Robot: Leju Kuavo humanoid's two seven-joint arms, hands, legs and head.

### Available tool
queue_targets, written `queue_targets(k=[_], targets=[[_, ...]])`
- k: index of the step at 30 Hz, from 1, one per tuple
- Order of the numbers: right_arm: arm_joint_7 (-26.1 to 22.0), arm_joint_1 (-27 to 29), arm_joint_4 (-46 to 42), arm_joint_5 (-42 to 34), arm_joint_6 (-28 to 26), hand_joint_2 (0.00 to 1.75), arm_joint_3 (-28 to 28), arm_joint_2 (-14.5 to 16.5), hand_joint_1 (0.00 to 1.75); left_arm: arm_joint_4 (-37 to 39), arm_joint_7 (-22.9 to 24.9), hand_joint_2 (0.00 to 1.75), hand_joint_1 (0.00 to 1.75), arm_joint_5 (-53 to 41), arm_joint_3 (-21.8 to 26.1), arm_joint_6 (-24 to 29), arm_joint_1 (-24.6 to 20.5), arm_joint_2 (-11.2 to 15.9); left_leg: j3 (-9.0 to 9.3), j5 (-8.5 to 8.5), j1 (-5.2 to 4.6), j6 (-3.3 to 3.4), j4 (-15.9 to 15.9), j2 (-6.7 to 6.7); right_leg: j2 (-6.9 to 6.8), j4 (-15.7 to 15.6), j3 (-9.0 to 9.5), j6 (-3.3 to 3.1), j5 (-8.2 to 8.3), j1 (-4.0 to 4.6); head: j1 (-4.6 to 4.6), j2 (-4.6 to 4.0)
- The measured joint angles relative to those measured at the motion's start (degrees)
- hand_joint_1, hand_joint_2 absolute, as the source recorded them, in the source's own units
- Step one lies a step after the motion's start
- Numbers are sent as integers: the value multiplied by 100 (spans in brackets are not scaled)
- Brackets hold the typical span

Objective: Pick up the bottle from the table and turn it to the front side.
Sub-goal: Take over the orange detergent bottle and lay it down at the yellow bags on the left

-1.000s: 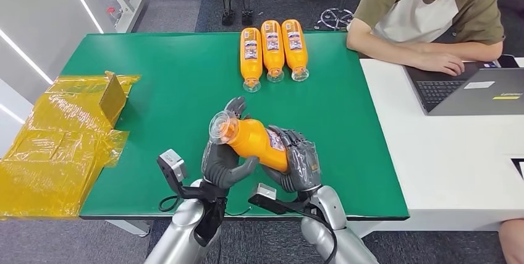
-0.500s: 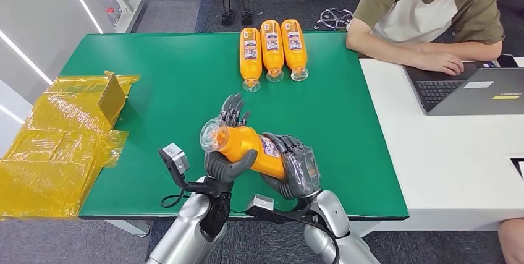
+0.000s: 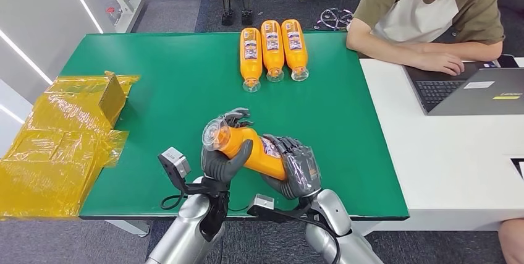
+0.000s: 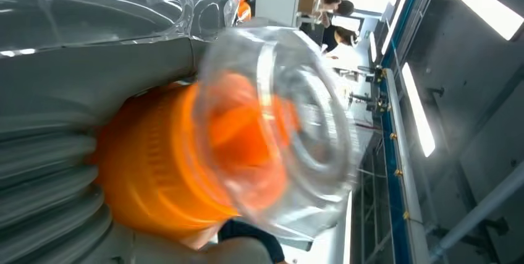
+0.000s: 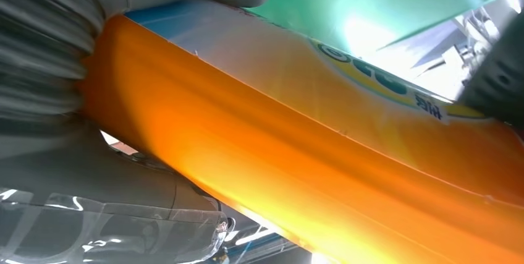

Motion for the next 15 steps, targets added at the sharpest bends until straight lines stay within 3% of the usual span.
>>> queue_targets(k=[4,6,10,15], targets=[[15,60,10,44,10,175,3,-13,174,-17,-6,175,175,-90,73,66,4,0,-1,0,0,0,0,0,0,0,-1,0,0,0,-1,0],[57,90,5,79,9,175,10,-13,165,-22,-14,175,175,-146,95,80,8,0,-1,0,0,0,0,0,0,0,-1,0,0,0,0,0],[180,179,-32,182,-40,175,25,-15,0,-29,-32,175,175,-300,113,92,11,0,0,0,0,0,0,0,0,0,-1,0,0,0,-1,0],[181,420,-119,206,-439,175,87,-17,0,-57,-20,175,175,-474,115,125,9,0,-3,0,0,0,0,-1,-1,0,-1,0,0,0,0,0]])
